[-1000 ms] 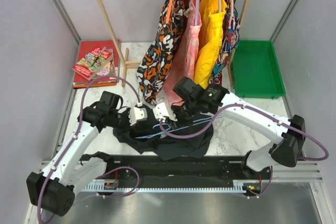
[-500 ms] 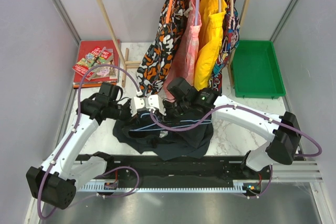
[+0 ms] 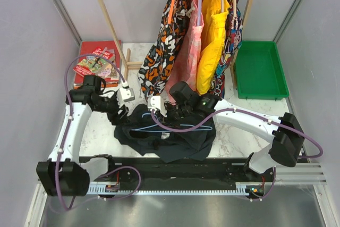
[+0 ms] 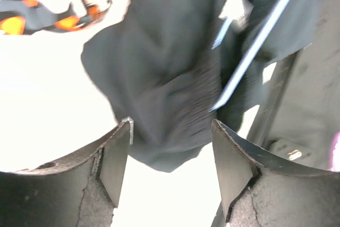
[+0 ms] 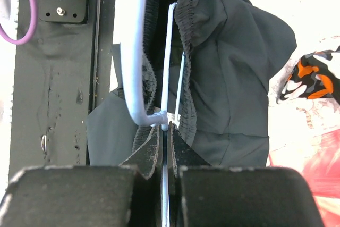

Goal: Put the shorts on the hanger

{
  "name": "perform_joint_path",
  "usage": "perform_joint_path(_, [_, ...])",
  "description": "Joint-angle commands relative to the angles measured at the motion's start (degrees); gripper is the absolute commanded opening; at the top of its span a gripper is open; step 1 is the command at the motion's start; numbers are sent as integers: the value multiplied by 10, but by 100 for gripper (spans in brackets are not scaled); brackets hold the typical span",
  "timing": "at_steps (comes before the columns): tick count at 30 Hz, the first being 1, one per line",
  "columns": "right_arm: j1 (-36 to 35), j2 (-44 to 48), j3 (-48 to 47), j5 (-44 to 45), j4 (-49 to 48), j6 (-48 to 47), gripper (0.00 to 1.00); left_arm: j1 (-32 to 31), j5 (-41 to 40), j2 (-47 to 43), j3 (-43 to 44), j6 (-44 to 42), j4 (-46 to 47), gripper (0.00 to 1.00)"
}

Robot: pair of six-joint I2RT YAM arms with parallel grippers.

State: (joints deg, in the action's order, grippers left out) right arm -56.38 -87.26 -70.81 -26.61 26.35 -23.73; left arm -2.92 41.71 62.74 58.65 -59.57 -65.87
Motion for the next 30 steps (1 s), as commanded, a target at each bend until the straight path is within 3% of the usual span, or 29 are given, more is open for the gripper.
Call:
perform_joint_path(1, [0,20,-2,1,-29,5,0,67,20,52,36,-242,-94,70])
perform_joint_path(2, [0,19,-3,2,-28,5,0,75,19,65,33,-307,-108,70])
perform_joint_path(5, [0,18,-6,5,-29,6,0,76,14,60,-5,-396,-121,70])
perform_joint_path(10, [0,16,-8,6,-30,9,0,74,-5,44,-88,-410,-31,70])
perform_joint_path(15, [0,10,-13,7,-29,5,0,65,-4,57,-116,-419,-15,71])
perform_joint_path(20, [0,2,-21,-1,-30,8,0,36,15,45,-151,-377,36,68])
perform_joint_path(26, [0,-4,-30,-19,-41,10,0,-9,46,40,-169,-291,128,54])
perform_joint_path(30, [-3,-14,-35,-26,-52,9,0,-17,74,28,-166,-267,138,32])
